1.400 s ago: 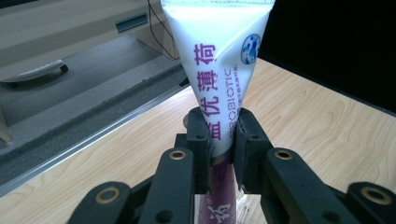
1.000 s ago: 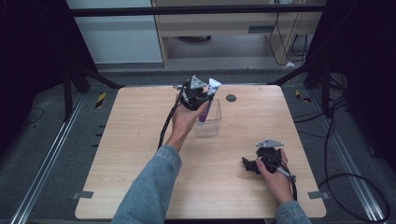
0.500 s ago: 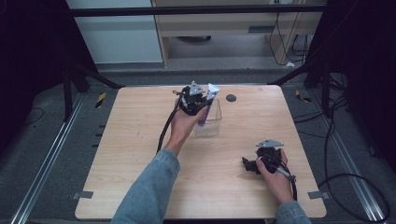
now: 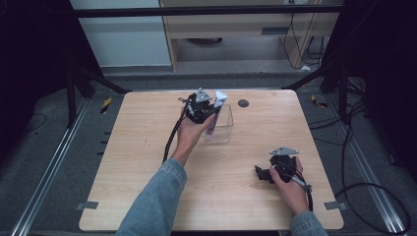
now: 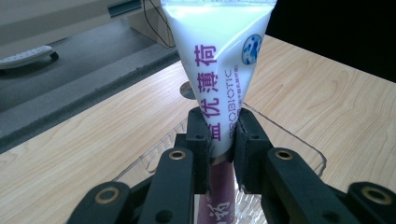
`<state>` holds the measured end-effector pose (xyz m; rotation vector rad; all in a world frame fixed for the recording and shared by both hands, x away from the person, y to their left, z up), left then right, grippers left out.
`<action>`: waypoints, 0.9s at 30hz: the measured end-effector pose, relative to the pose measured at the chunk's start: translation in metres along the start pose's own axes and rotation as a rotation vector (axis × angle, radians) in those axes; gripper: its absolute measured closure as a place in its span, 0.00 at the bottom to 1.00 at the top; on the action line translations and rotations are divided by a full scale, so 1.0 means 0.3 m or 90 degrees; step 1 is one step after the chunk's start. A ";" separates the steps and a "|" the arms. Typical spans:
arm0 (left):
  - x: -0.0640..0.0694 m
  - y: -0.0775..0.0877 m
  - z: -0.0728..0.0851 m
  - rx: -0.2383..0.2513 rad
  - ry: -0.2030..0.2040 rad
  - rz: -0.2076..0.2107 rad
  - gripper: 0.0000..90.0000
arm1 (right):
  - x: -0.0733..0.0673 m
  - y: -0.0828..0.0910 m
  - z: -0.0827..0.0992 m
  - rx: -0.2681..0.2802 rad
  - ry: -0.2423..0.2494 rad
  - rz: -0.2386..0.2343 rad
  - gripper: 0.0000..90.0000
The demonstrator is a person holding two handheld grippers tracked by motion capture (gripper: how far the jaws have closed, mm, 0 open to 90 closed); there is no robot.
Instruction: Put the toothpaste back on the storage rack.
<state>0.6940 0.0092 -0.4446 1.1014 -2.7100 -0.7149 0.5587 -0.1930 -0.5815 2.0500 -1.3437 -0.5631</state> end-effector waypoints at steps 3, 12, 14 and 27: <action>0.002 0.000 0.002 -0.002 -0.009 -0.001 0.86 | 0.000 0.000 0.000 0.000 0.000 0.000 0.00; 0.003 -0.009 0.015 -0.015 -0.012 -0.004 0.86 | 0.000 0.000 0.000 0.000 0.000 -0.001 0.00; 0.005 -0.013 0.018 -0.018 -0.013 -0.006 0.86 | 0.000 0.000 0.000 -0.001 0.001 0.000 0.00; 0.017 -0.026 0.017 -0.041 -0.021 -0.013 0.86 | 0.005 -0.002 0.000 0.002 0.010 0.003 0.00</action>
Point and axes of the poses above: each handheld gripper's, and its own axes: y roughly backward along the jaws, z roughly out of its underside, x roughly to its right, the point moved 10 cm from there along -y, roughly forward along the jaws, and after that the axes turned 1 degree about -y, right-handed, at the moved point
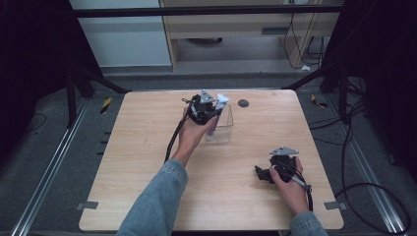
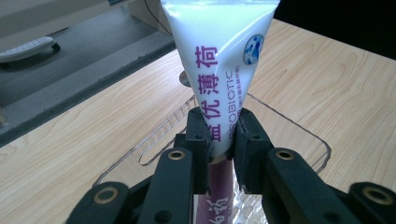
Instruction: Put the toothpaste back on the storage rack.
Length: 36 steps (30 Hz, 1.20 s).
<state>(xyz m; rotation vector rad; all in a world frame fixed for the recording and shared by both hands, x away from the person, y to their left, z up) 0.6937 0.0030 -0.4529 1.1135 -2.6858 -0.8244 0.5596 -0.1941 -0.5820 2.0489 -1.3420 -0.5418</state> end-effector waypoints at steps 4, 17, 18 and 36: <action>0.012 -0.008 -0.003 -0.007 -0.016 -0.003 0.86 | -0.005 0.002 0.000 -0.002 -0.010 -0.004 0.00; 0.035 -0.051 -0.020 -0.047 -0.018 -0.015 0.85 | -0.005 0.002 -0.001 -0.001 -0.009 -0.005 0.00; 0.037 -0.053 -0.021 -0.047 -0.017 -0.013 0.85 | -0.005 0.002 -0.001 -0.001 -0.009 -0.005 0.00; 0.057 -0.074 -0.024 -0.059 0.000 -0.011 0.83 | -0.003 0.001 -0.001 -0.001 -0.007 -0.003 0.00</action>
Point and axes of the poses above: each handheld gripper's, and its own axes: y roughly backward along the jaws, z roughly out of its underside, x roughly to its right, the point moved 10 cm from there along -y, roughly forward along the jaws, and after that the axes turned 1 degree about -y, right-handed, at the moved point
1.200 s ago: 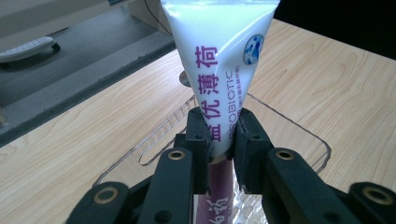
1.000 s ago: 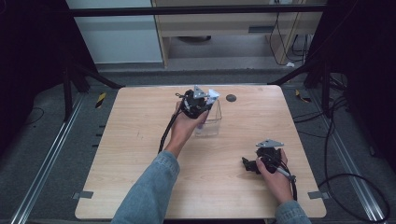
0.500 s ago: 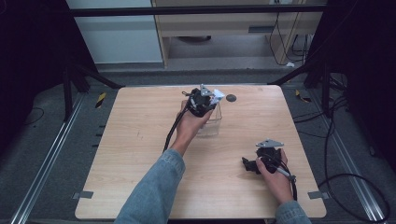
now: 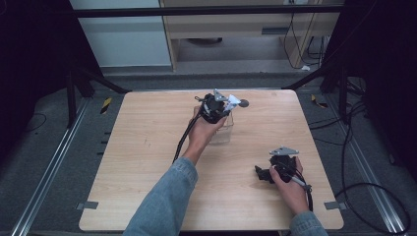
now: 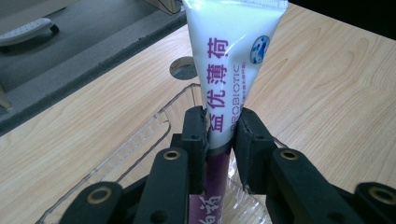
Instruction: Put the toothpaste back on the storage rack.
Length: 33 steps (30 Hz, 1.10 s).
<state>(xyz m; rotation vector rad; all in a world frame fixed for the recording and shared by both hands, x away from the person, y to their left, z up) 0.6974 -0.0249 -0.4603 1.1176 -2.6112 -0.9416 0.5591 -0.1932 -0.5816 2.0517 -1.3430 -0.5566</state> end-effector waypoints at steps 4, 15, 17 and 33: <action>-0.003 0.001 0.001 0.001 0.004 0.001 0.83 | -0.001 0.001 0.000 -0.001 -0.002 -0.001 0.00; -0.013 0.011 0.004 0.007 0.015 0.004 0.83 | -0.001 0.001 0.000 -0.001 -0.002 -0.001 0.00; -0.014 0.013 0.004 0.009 0.015 0.004 0.83 | 0.004 -0.002 0.000 0.002 0.008 0.003 0.00; -0.009 0.046 -0.002 0.019 0.007 0.008 0.84 | 0.003 -0.001 0.000 0.001 0.006 0.003 0.00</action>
Point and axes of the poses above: each handheld gripper's, and its own axes: y roughly backward along the jaws, z roughly out of its underside, x roughly to its right, the point moved 10 cm from there along -y, roughly forward along the jaws, and after that the axes turned 1 degree about -y, right-handed, at the moved point
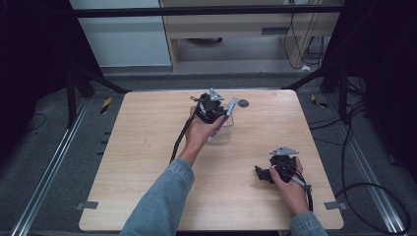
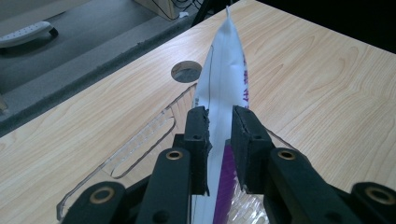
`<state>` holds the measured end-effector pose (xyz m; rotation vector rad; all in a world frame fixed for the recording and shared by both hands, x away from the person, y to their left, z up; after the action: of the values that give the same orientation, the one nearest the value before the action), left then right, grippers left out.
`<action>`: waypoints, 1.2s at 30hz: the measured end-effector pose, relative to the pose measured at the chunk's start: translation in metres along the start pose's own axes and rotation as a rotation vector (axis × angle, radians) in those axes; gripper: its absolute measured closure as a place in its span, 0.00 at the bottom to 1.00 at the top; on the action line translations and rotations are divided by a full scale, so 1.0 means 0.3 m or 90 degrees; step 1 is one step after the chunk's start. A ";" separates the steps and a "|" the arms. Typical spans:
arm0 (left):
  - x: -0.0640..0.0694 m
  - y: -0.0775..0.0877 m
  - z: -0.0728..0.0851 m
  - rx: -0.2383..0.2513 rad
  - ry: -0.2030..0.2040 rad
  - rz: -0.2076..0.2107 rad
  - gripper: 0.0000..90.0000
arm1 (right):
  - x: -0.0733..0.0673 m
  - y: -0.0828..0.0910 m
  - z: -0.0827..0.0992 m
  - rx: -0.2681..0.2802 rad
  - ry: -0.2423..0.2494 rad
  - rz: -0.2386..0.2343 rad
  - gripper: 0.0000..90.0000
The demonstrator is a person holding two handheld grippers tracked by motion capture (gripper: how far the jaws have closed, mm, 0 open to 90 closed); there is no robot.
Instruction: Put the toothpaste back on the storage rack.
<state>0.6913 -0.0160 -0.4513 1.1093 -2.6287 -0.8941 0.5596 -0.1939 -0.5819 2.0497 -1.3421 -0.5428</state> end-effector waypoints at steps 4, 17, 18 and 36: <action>0.002 0.011 -0.004 0.004 -0.003 -0.001 0.84 | -0.004 0.002 0.000 -0.003 -0.009 -0.004 0.00; 0.008 0.060 0.005 0.008 -0.019 0.000 0.83 | 0.000 -0.001 0.000 0.001 0.000 0.000 0.00; 0.010 0.064 0.006 0.008 -0.021 0.001 0.83 | -0.005 0.002 0.000 -0.002 -0.009 -0.004 0.00; 0.073 0.128 0.017 0.003 -0.044 0.019 0.64 | -0.004 0.001 0.000 -0.001 -0.007 -0.003 0.00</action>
<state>0.6508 -0.0077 -0.4353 1.0564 -2.6964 -0.9386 0.5591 -0.1930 -0.5817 2.0517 -1.3441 -0.5582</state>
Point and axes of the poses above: each handheld gripper's, and its own axes: y roughly backward along the jaws, z roughly out of its underside, x roughly to its right, the point moved 10 cm from there along -y, roughly forward along the jaws, and after that the axes turned 1 degree about -y, right-handed, at the moved point
